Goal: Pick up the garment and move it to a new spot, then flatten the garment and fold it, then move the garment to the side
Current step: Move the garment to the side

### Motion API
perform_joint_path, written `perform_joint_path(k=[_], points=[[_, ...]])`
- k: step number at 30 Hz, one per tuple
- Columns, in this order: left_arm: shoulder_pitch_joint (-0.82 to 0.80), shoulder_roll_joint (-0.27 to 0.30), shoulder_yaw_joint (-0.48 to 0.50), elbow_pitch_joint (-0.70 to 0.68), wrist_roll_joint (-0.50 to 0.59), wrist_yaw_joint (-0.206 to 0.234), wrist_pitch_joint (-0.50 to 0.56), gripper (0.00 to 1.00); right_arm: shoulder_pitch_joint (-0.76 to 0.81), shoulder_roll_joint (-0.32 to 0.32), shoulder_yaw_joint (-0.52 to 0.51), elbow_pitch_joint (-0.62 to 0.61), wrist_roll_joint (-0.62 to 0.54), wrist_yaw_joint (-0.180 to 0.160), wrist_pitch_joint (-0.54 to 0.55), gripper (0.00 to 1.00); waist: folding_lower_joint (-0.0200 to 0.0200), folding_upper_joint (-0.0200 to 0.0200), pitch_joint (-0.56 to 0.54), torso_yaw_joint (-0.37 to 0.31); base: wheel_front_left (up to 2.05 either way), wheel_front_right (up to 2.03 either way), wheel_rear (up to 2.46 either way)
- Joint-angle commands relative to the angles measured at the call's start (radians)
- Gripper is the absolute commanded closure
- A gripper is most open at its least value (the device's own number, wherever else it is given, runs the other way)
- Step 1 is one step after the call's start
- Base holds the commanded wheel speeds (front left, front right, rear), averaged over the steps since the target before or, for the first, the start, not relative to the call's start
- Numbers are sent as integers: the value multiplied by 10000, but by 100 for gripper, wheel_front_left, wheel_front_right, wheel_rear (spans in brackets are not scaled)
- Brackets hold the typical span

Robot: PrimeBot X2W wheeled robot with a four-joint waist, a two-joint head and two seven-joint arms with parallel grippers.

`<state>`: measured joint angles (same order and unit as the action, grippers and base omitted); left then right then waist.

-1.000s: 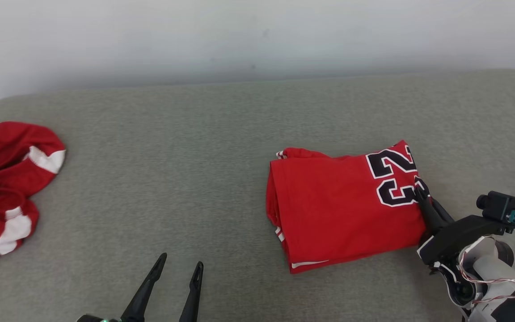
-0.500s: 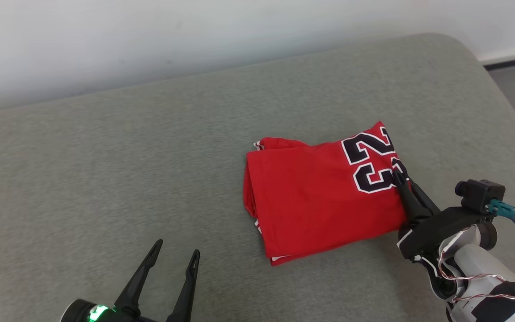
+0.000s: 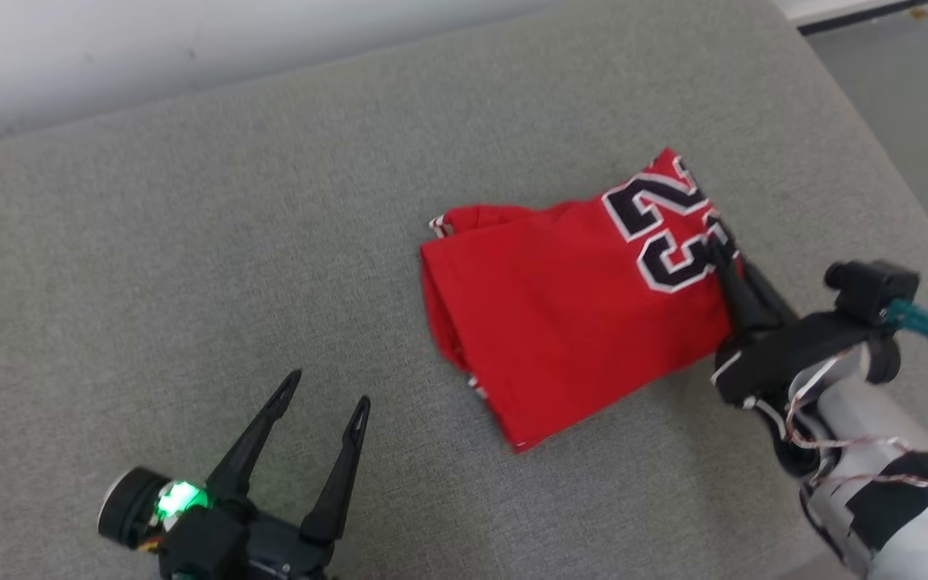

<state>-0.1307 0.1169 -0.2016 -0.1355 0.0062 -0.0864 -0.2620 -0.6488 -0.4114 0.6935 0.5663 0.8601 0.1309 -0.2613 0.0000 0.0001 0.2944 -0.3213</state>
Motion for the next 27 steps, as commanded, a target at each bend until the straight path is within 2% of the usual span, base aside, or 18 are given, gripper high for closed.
perform_joint_path(k=[1,13,27], points=[[-272,111,-80,-65,124,-40,-41,0,-308,-71,-161,-10,-114,-4,-44,100,0,-1,746,37,0,0,0],[-2137,499,-1119,-773,519,-256,-41,0,-1823,-1011,-2011,-53,-1074,-4,-44,100,0,-1,2464,614,0,0,0],[-3224,696,-1830,-1608,808,-316,-41,0,-2626,-2546,-4928,186,-2467,-4,-44,100,0,-1,3394,905,0,0,0]])
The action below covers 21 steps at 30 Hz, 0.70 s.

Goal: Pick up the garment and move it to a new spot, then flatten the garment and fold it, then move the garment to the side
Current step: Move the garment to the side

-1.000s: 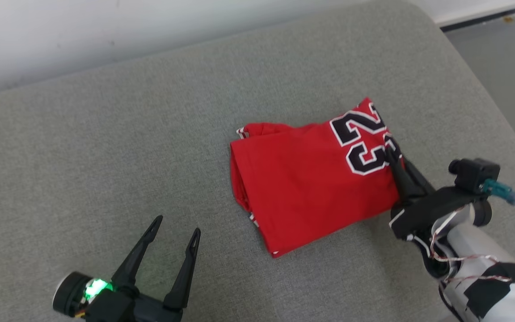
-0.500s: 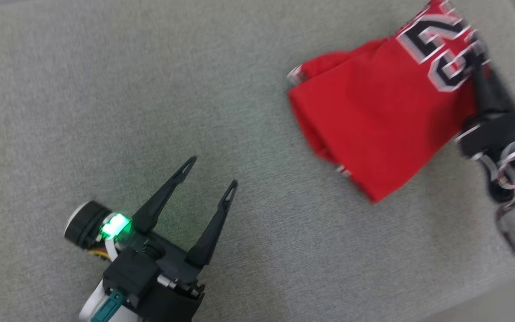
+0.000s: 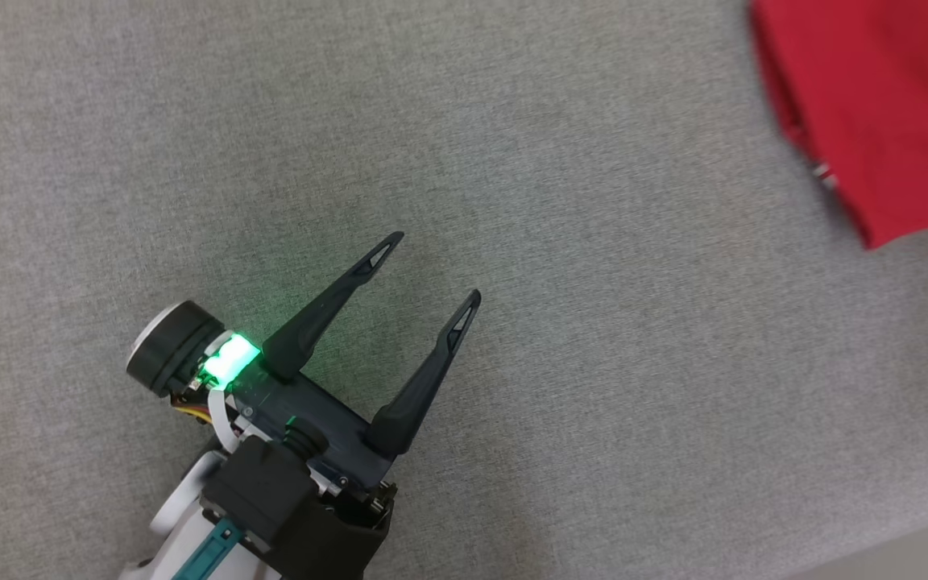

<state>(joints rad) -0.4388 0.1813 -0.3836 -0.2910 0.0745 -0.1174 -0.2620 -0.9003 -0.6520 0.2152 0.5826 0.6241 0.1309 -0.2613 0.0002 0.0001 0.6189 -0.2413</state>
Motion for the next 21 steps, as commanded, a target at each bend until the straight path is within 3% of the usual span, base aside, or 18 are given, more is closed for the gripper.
perform_joint_path(k=[1,6,12,21], points=[[-163,68,-25,-74,134,-2,-41,0,-105,-200,-312,36,-211,-4,-44,100,-2,-1,181,115,0,0,0],[-228,153,-57,-165,139,21,-24,0,84,-385,-875,483,-738,-4,-44,100,-2,-1,328,132,0,0,0],[-362,157,-120,-127,36,25,-16,0,-174,76,-1509,1144,-1394,-4,-43,100,-2,-1,509,246,0,0,0],[-188,289,-72,-286,48,177,40,0,-283,287,-3362,1481,-3410,-4,-43,100,-2,-1,481,549,0,0,0]])
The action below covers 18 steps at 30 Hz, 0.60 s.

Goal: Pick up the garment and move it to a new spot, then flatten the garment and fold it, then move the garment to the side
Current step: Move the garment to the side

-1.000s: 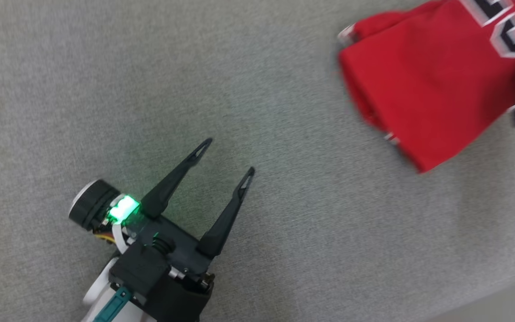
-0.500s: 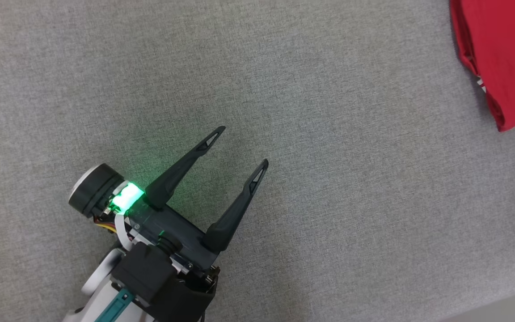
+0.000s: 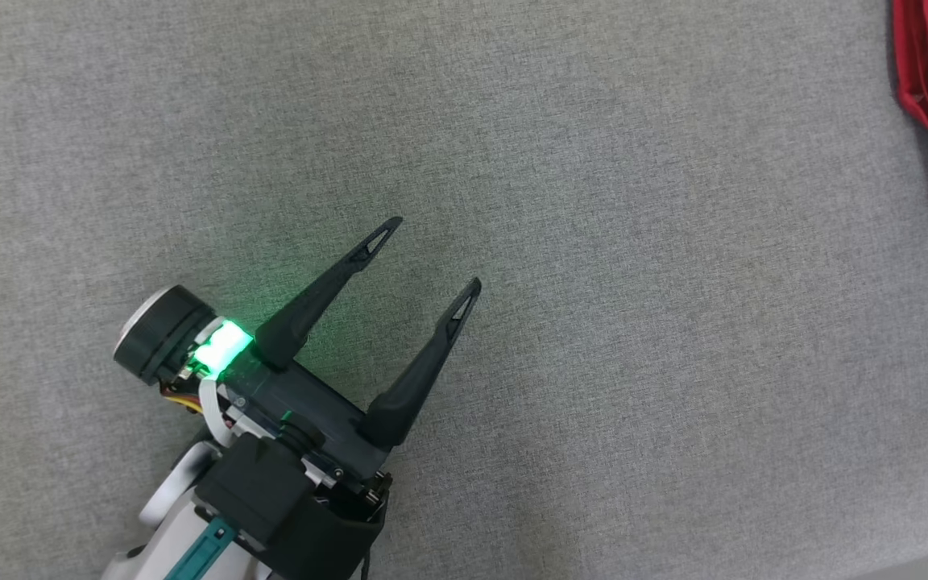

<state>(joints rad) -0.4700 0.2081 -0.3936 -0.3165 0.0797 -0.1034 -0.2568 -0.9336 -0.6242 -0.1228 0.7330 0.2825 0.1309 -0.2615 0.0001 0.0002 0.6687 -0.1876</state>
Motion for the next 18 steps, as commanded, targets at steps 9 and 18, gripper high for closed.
perform_joint_path(k=[9,18], points=[[90,32,-113,-111,-14,86,83,0,55,513,-1119,108,-1568,-6,-41,0,-1,-2,-192,118,0,0,0],[733,-257,332,667,-902,526,-5,0,1038,1817,-834,-1305,-2321,-6,-26,0,-1,-2,-1228,269,0,0,0]])
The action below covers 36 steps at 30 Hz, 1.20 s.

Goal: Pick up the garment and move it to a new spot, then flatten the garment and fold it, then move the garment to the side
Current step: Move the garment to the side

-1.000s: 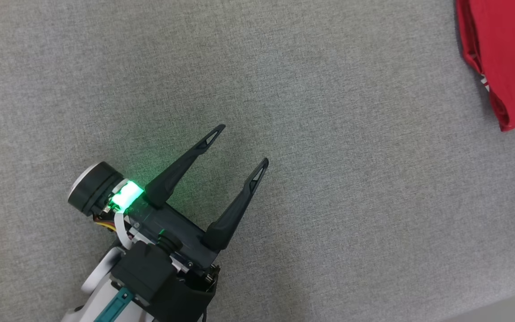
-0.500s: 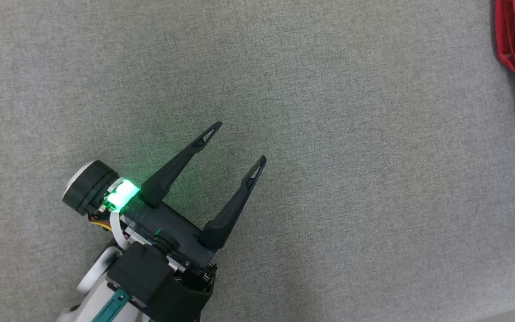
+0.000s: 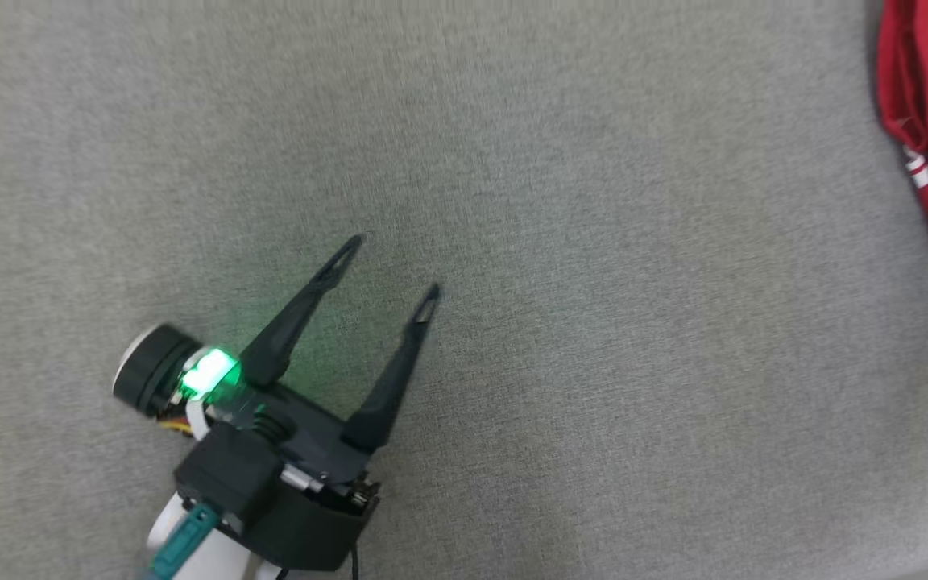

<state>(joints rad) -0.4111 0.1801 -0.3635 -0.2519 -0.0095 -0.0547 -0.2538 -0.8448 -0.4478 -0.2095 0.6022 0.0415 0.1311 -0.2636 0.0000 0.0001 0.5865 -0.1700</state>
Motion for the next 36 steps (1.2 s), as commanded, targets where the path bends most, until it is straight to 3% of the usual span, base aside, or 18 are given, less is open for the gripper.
perform_joint_path(k=[1,8,17,27,36], points=[[251,-20,113,198,-159,73,-42,0,305,204,254,-115,233,-7,-3,0,0,-1,-583,131,0,0,0],[981,-525,814,1419,-1170,518,-118,0,1767,756,2252,-543,1580,-9,-3,0,0,-1,-1885,752,0,0,0],[1824,-936,1611,2427,-1713,775,-128,0,2917,1249,3496,-610,2290,-9,-5,0,0,-1,-3224,1568,0,0,0],[2865,-1195,2664,3111,-1944,585,-121,0,4322,2040,4762,-1234,2454,-9,-3,0,0,-1,-4765,2297,0,0,0],[3694,-1275,3312,2727,-1474,414,-122,0,5607,2451,4878,-2535,2101,-9,-5,0,0,-1,-5824,2445,0,0,0]])
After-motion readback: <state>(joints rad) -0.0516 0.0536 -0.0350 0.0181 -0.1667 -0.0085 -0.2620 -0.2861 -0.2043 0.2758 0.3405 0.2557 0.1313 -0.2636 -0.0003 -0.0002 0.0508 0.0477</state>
